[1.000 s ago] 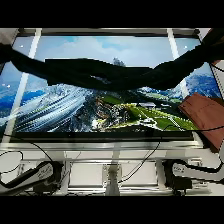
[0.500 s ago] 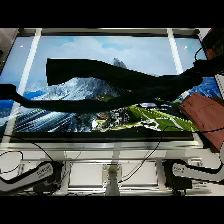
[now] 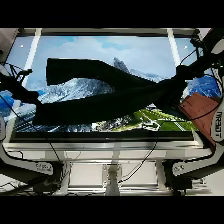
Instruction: Fold the clothes and pants, and hang the long-sleeved shirts on hangers.
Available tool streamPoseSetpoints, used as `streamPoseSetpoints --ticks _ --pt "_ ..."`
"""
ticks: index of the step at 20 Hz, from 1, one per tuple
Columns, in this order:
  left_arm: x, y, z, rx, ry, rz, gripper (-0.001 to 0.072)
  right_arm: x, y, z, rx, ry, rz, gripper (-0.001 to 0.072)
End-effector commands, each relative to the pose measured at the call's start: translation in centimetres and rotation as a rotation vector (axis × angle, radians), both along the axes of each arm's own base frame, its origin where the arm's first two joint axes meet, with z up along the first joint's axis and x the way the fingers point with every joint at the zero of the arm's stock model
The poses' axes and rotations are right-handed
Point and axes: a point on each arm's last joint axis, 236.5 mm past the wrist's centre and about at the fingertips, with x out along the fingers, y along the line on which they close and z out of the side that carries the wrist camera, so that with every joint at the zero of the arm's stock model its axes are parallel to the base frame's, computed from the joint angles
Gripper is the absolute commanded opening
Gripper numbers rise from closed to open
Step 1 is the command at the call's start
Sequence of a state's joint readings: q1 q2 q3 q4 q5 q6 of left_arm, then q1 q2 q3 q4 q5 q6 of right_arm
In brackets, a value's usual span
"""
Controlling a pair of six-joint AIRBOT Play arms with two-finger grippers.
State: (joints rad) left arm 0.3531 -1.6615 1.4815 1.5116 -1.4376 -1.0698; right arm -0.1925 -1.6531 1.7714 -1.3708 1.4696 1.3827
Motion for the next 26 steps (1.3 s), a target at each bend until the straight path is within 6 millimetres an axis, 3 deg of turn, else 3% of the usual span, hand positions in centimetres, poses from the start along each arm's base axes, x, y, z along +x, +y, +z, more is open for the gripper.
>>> streamPoseSetpoints --ticks 1,4,8,17,19,21,22,24,26 --pt "6.2 0.4 -1.4 0.076 -0.209 -0.001 0.0023 5.0 0.8 -2.5 -0.002 -0.121 -0.030 0.0037" --pt "9.5 -0.1 -0.7 0.110 -0.337 0.004 0.0023 8.7 1.9 -1.4 -0.021 -0.273 -0.027 0.0037" --pt "11.6 -0.6 0.0 0.130 -0.419 -0.011 0.0023 11.8 2.7 0.6 -0.009 -0.419 -0.085 0.0037" --pt "11.8 -0.7 0.1 0.131 -0.426 -0.013 0.0023 12.2 2.6 0.9 -0.006 -0.437 -0.101 0.0038" --pt "11.9 -0.7 0.9 0.129 -0.441 0.015 0.0023 12.0 2.7 1.4 -0.005 -0.435 -0.098 0.0037" --pt "12.3 -0.5 3.6 0.145 -0.506 0.027 0.0023 11.6 2.6 3.5 -0.019 -0.443 -0.079 0.0037" --pt "12.7 -0.1 6.0 0.165 -0.566 0.031 0.0023 11.3 2.3 5.4 -0.043 -0.466 -0.069 0.0036" --pt "13.5 0.6 11.8 0.207 -0.721 0.045 0.0022 10.8 1.8 10.7 -0.079 -0.559 -0.065 0.0037" --pt "13.4 1.2 19.4 0.262 -0.914 0.060 0.0023 9.4 1.5 17.1 -0.110 -0.679 -0.064 0.0037"
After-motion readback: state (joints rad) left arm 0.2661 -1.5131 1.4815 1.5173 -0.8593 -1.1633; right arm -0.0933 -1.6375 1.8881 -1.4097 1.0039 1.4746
